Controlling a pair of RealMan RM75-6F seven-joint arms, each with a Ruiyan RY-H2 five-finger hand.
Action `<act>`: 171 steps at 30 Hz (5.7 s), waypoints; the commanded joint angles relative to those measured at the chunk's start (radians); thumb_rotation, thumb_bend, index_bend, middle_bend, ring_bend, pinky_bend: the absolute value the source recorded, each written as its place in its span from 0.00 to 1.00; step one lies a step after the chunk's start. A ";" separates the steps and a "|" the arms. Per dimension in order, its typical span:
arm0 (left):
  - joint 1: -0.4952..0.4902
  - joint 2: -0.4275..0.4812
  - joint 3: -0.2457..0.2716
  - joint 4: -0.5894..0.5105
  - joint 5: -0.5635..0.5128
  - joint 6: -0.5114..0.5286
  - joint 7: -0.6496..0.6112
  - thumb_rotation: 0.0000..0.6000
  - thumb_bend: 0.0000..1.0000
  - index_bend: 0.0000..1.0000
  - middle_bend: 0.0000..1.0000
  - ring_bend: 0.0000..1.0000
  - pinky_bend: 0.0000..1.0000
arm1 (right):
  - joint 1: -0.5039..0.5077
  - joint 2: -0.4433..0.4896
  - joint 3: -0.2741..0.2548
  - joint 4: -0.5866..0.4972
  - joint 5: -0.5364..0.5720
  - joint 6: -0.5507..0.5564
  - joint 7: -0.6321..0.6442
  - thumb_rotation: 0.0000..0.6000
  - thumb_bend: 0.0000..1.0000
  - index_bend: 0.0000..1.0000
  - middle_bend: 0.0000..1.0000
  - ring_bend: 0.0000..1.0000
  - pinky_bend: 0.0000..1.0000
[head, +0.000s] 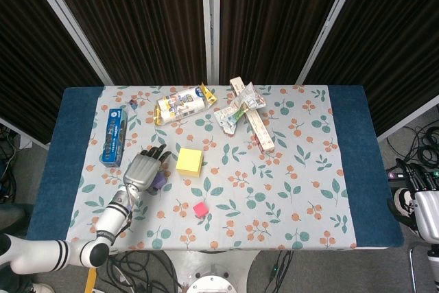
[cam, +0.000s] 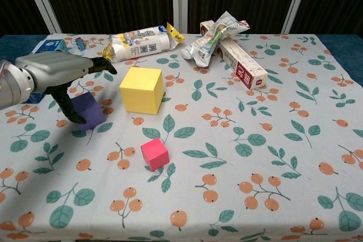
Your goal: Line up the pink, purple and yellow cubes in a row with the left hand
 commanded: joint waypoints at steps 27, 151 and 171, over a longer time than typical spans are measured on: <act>0.081 0.002 -0.057 0.057 -0.021 -0.054 -0.147 1.00 0.23 0.55 0.33 0.16 0.27 | -0.002 -0.001 -0.002 0.002 -0.006 0.006 0.008 1.00 0.24 0.06 0.17 0.13 0.22; -0.092 -0.054 0.116 0.224 0.912 -0.137 -0.374 1.00 0.25 0.34 0.23 0.12 0.25 | -0.040 0.003 -0.001 0.010 0.011 0.035 0.018 1.00 0.24 0.06 0.17 0.13 0.22; -0.038 -0.112 0.110 0.274 0.866 -0.062 -0.481 1.00 0.33 0.59 0.36 0.17 0.25 | -0.042 0.004 0.001 0.010 0.010 0.038 0.020 1.00 0.24 0.06 0.17 0.13 0.22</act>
